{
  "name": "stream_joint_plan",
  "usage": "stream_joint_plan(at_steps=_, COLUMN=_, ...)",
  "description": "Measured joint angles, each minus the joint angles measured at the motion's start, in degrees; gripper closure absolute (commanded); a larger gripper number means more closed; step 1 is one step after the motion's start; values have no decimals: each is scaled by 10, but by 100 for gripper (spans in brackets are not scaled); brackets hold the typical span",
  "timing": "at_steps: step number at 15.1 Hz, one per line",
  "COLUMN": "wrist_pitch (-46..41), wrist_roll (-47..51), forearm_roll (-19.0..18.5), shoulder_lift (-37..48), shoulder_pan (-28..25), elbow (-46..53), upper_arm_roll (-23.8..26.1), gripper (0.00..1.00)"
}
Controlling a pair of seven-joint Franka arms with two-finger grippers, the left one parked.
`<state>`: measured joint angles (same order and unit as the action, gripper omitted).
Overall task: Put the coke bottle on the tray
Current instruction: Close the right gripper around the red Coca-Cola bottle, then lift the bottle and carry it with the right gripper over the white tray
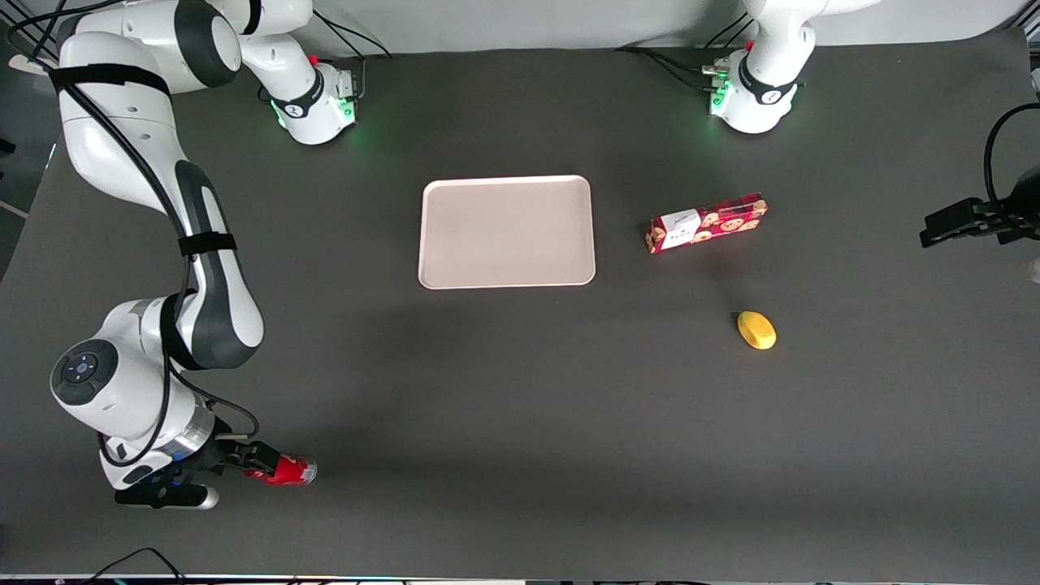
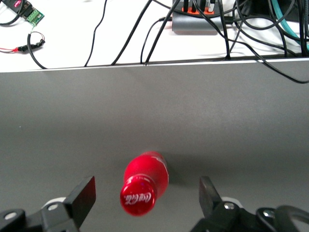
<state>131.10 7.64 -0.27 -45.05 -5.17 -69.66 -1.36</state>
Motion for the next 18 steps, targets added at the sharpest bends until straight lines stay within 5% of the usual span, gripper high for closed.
stream_joint_plan(at_steps=4, wrist_pitch=15, wrist_roll=0, forearm_roll=0, shoulder_lift=-5, shoulder_pan=-1, elbow=1, upper_arm_roll=0, gripper=54)
stream_joint_plan(at_steps=8, wrist_pitch=15, wrist_roll=0, forearm_roll=0, shoulder_lift=-5, shoulder_pan=-3, elbow=1, upper_arm_roll=0, gripper=100)
stream_joint_plan(at_steps=14, wrist_pitch=7, wrist_roll=0, forearm_roll=1, shoulder_lift=-5, shoulder_pan=-4, elbow=4, upper_arm_roll=0, gripper=100)
stream_joint_plan(at_steps=18, wrist_pitch=-109, wrist_roll=0, forearm_roll=1, shoulder_lift=18, shoulder_pan=-13, elbow=39, upper_arm_roll=1, gripper=100)
